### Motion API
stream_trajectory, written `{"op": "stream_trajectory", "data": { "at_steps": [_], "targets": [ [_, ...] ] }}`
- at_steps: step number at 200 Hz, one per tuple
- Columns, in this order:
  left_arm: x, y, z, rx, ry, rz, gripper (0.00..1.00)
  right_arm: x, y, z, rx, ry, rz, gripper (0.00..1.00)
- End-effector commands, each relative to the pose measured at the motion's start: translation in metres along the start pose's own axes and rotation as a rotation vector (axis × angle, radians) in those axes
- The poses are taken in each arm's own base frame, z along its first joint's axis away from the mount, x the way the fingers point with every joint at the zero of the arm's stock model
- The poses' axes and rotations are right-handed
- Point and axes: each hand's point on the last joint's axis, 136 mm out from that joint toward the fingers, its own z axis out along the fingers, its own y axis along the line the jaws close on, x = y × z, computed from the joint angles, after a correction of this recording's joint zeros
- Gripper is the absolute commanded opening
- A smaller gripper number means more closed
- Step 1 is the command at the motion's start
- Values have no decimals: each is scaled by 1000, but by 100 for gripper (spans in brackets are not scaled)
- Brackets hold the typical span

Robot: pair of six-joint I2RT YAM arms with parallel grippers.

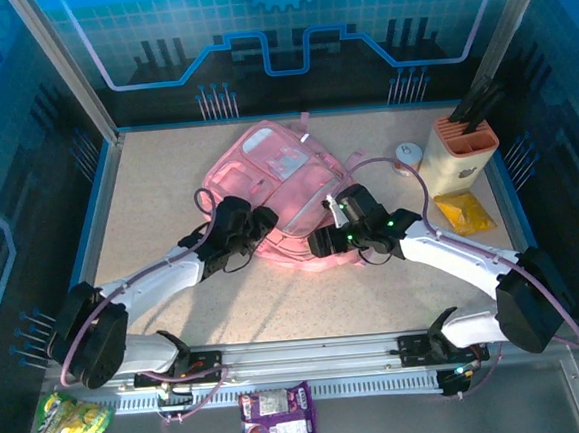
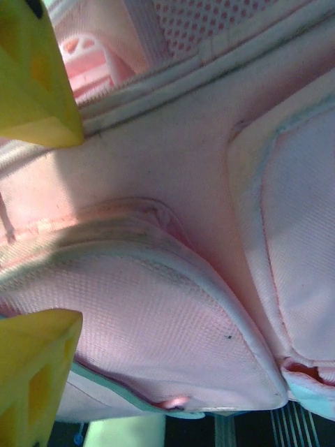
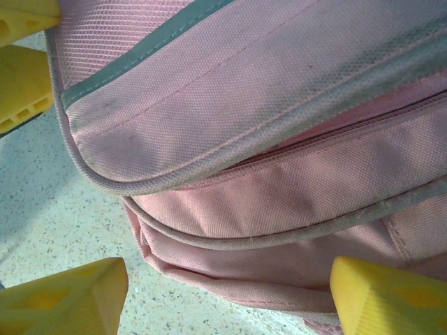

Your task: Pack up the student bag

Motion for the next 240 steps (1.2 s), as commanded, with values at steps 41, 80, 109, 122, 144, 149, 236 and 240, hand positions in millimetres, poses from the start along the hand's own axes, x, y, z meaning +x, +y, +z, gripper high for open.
{"op": "stream_trajectory", "data": {
  "at_steps": [41,80,109,122,144,149,236,240],
  "targets": [
    [-1,-45,18,128,58,-84,29,6,-4,-5,124,-5,-49,69],
    [17,-74,19,227,104,-104,12,-1,22,-4,90,-37,-7,57],
    [35,-90,24,252,142,-111,9,-7,32,3,76,-64,59,49],
    [41,-94,27,259,157,-113,8,-9,35,7,71,-87,77,45],
    [47,-97,32,263,176,-128,6,-11,27,14,129,-107,135,39],
    [48,-97,33,265,178,-132,6,-10,23,15,149,-107,154,39],
    [51,-93,33,254,173,-126,4,-33,12,31,213,-200,312,38],
    [51,-93,33,253,172,-127,4,-33,10,32,224,-199,325,38]
  ]
}}
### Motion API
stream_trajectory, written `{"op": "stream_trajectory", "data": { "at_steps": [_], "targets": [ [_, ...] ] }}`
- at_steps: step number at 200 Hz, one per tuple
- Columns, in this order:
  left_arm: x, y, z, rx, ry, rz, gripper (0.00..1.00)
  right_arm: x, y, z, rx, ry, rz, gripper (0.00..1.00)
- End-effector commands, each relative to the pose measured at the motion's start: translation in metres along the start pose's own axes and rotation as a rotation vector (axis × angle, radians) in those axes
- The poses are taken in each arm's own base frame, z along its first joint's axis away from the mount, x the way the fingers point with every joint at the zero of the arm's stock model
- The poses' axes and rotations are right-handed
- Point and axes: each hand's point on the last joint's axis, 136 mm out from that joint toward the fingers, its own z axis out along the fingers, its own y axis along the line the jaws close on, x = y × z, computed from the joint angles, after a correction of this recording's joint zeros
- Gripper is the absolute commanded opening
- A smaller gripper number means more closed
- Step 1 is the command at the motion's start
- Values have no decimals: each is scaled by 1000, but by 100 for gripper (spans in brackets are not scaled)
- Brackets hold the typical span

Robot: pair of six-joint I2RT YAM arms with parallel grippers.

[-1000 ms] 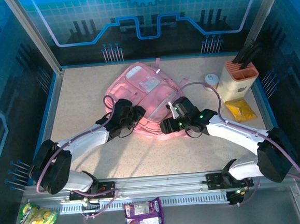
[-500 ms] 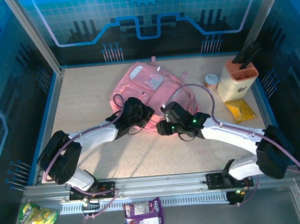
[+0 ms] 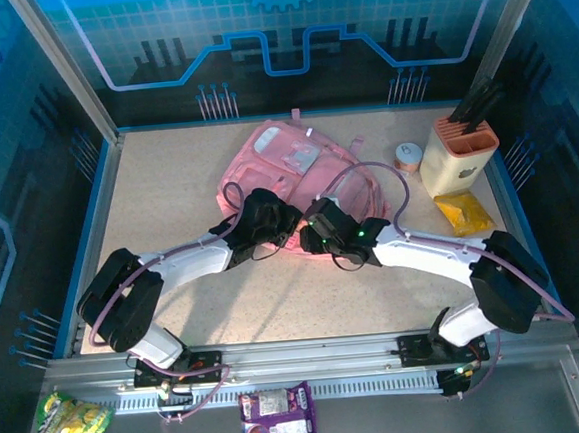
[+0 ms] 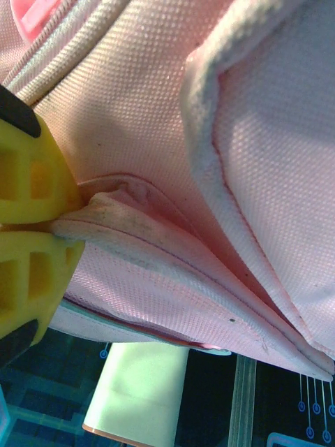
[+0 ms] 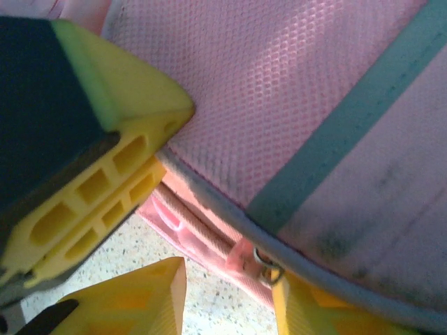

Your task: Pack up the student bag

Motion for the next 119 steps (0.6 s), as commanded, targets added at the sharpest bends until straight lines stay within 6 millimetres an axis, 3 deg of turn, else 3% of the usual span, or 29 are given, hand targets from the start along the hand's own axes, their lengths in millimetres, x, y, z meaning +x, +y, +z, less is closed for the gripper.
{"op": "stream_trajectory", "data": {
  "at_steps": [1,56,93,119],
  "targets": [
    [14,-33,-2,102,49,29,4,-17,1,3,38,-53,85,38],
    [15,-28,-1,95,48,35,5,-28,-4,17,87,-83,84,32],
    [13,-30,-6,96,34,59,6,-29,-22,11,168,-100,55,20],
    [12,-33,-7,105,27,73,6,-31,-29,7,191,-125,50,19]
  ]
}}
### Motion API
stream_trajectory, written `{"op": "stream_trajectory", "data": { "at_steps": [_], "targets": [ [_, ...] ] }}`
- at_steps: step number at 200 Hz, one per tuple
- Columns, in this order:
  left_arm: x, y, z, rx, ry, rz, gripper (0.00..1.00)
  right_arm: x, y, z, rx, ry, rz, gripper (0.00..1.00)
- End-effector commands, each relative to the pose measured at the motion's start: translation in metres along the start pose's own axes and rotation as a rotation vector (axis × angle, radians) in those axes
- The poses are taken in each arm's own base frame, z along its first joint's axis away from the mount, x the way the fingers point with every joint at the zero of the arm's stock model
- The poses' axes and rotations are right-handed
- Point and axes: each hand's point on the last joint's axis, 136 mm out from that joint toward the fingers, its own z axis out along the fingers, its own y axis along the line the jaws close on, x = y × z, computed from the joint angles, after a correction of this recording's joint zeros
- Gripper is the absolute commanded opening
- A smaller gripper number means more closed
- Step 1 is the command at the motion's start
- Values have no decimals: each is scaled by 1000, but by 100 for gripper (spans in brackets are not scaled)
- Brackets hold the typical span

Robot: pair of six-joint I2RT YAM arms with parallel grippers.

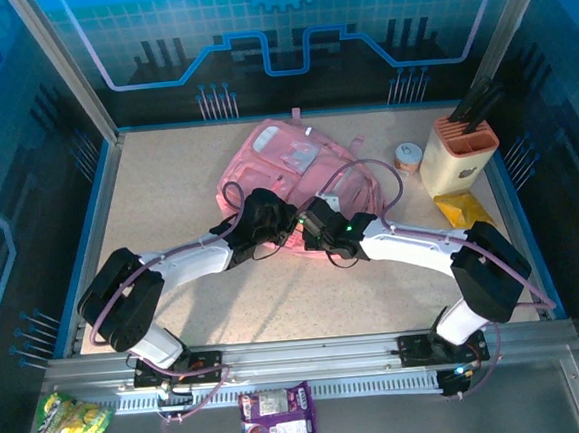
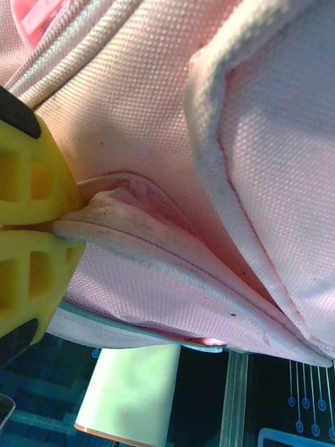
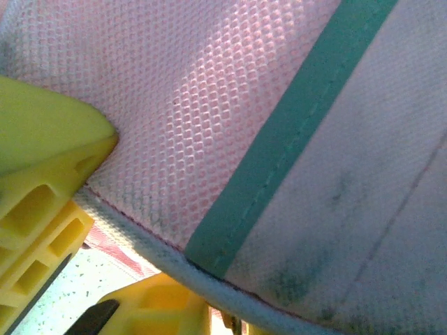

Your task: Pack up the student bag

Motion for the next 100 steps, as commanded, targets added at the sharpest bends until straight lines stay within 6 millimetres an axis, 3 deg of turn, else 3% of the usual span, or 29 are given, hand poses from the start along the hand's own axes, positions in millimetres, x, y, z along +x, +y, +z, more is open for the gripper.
{"op": "stream_trajectory", "data": {
  "at_steps": [1,48,70,100],
  "targets": [
    [16,-33,-9,104,54,69,6,-26,-13,-6,54,-111,8,19],
    [16,-35,-9,106,58,73,7,-35,4,5,19,-131,-57,19],
    [15,-30,-12,90,44,82,7,-40,-2,-1,46,-157,-74,9],
    [8,-22,-17,66,6,107,8,-36,-12,-14,49,-149,-94,6]
  ]
}}
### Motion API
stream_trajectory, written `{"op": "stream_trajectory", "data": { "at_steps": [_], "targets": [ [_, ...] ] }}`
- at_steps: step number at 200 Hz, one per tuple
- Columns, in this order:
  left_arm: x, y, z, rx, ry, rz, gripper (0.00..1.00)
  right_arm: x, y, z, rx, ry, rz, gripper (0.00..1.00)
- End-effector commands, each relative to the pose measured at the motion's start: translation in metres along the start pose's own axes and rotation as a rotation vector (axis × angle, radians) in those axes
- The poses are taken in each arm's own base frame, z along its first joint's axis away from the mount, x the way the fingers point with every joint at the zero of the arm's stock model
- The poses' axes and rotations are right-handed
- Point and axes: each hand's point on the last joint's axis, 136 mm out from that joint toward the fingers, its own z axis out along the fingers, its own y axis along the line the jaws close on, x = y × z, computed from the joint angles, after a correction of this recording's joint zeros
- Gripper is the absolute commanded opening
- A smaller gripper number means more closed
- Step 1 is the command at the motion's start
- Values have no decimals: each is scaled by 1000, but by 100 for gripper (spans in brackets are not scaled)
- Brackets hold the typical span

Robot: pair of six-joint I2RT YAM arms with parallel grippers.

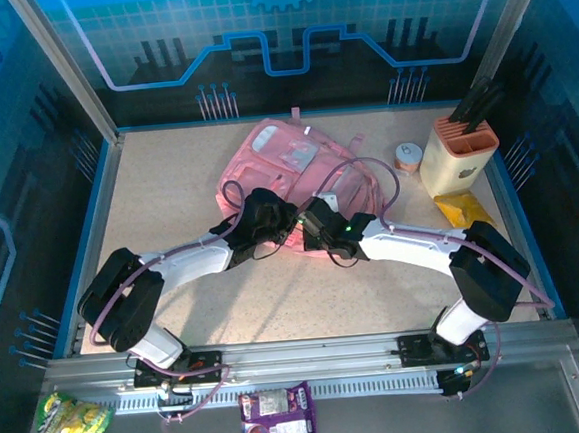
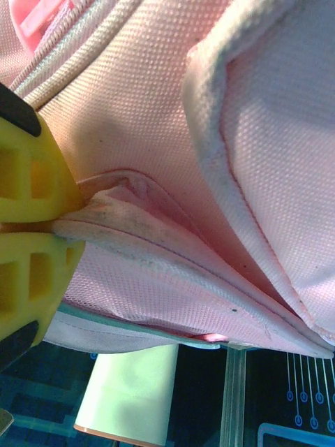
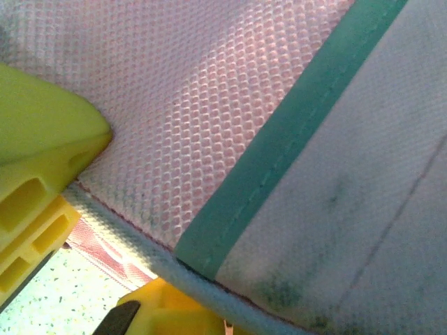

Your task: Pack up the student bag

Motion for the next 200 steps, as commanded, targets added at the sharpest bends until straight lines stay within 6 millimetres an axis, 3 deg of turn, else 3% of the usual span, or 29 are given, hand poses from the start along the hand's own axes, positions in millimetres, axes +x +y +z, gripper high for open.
{"op": "stream_trajectory", "data": {
  "at_steps": [1,23,81,108,168,200],
  "targets": [
    [10,-20,-17,56,22,83,8,-29,-12,-14,33,-115,5,6],
    [3,-11,-22,3,-9,128,8,-15,-14,-17,-6,-56,-44,3],
    [-30,29,-39,-114,-56,145,4,22,-46,-16,-15,135,-125,0],
    [-39,43,-47,-158,-66,170,3,17,-54,-21,2,130,-170,0],
    [-64,56,-68,-260,-81,263,3,-4,-78,-20,29,150,-163,0],
    [-76,59,-76,-266,-57,327,4,-15,-80,-17,12,145,-191,0]
  ]
}}
